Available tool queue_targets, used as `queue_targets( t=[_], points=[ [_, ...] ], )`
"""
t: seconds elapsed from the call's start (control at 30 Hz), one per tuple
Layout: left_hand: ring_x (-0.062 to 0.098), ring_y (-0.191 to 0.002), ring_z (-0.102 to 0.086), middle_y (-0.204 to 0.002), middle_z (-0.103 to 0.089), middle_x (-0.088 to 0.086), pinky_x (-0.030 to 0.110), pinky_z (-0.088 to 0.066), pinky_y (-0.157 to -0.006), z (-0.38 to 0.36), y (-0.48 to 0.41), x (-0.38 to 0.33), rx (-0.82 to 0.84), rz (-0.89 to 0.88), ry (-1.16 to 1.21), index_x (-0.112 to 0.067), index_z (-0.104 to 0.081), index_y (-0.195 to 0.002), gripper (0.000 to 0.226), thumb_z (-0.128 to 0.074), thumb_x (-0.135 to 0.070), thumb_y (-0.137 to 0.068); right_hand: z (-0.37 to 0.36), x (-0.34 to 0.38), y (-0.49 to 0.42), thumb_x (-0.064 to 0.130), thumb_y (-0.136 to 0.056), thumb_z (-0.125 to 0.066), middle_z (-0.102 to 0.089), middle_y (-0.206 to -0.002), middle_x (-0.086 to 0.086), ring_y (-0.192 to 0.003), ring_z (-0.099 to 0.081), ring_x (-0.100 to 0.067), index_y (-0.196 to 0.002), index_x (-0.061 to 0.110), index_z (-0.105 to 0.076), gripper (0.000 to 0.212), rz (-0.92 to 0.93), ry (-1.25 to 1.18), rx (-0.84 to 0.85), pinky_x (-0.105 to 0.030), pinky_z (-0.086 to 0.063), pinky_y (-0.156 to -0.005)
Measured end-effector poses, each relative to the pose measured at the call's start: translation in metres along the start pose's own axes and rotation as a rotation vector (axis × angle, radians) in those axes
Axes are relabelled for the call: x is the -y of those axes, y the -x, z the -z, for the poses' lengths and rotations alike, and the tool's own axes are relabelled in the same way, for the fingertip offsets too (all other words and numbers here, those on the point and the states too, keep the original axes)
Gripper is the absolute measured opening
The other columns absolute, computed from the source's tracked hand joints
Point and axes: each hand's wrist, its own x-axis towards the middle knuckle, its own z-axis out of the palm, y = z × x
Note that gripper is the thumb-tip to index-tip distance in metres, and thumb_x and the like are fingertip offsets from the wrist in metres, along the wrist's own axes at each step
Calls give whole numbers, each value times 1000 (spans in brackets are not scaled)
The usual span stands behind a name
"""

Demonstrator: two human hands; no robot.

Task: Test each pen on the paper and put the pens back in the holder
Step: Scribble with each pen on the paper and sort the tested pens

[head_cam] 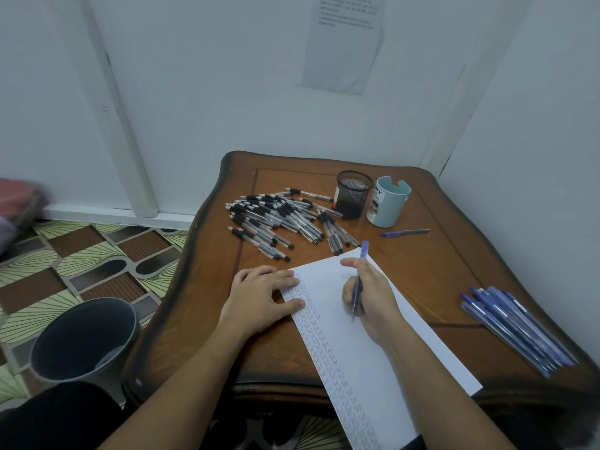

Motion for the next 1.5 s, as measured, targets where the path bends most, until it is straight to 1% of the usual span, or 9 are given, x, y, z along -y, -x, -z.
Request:
queue_targets(
  t=[0.3,0.5,0.57,0.67,0.8,0.93,1.1,1.23,1.5],
  points=[
    [-2,-134,-27,-141,-42,-30,38,-9,-114,0,0,0,8,1,3,-48,-54,-128,50,-51,-69,-83,5,9,-1,35,-106,-36,-63,-68,-8,-57,-55,-18,-112,21,-59,28,-47,-201,70,-31,-44,-58],
    [-2,-133,-29,-139,-44,-29,36,-11,-112,1,1,4,-7,-15,-16,-48,-55,-127,51,-49,-72,-82,25,9,-8,11,-103,-48,-54,-81,-9,-66,-58,-19,-124,12,-60,24,-147,-394,27,-36,-51,-75],
    [-2,-133,-29,-139,-45,-30,36,-12,-111,0,1,6,-8,-19,-19,-48,-55,-126,56,-44,-76,-79,44,14,-7,6,-101,-50,-56,-86,-7,-66,-58,-19,-130,13,-55,30,-76,-263,5,-33,-50,-69],
    [-2,-133,-30,-138,-44,-30,36,-13,-111,-1,-1,7,2,-17,-28,-49,-56,-125,66,-37,-83,-72,84,24,-2,7,-97,-60,-61,-82,-3,-64,-57,-16,-126,21,-54,32,98,265,-100,-26,-50,-56],
    [0,-134,-31,-139,-45,-29,37,-14,-111,-2,-2,5,-2,-14,-49,-49,-56,-124,57,-46,-79,-76,154,28,6,12,-89,-68,-65,-89,0,-81,-63,-20,-99,23,-59,17,140,753,-311,-28,-49,-66],
    [0,-133,-33,-136,-46,-30,38,-15,-109,-1,-2,2,-19,-27,-14,-49,-58,-121,74,-29,-86,-64,207,28,21,11,-93,-64,-66,-85,1,-80,-63,-18,-87,24,-62,15,83,858,-358,-23,-44,-62],
    [-1,-132,-34,-135,-47,-31,37,-15,-108,-3,-3,1,-32,-29,-29,-49,-59,-119,77,-26,-87,-61,236,18,30,12,-94,-62,-66,-107,-8,-87,-56,-19,-111,17,-67,18,-25,988,-383,-27,-39,-74],
    [-1,-131,-34,-134,-47,-32,36,-15,-108,-3,-3,2,-29,-28,-19,-50,-59,-119,77,-27,-88,-61,233,17,26,11,-93,-63,-65,-109,-10,-91,-55,-20,-121,11,-64,28,34,989,-399,-27,-40,-82],
    [-3,-130,-34,-133,-48,-33,36,-16,-108,-2,-3,1,-26,-30,-29,-50,-60,-119,74,-29,-87,-63,172,28,-32,5,-96,-57,-61,-116,-8,-100,-57,-21,-117,11,-68,25,221,941,-365,-29,-44,-86]
  ],
)
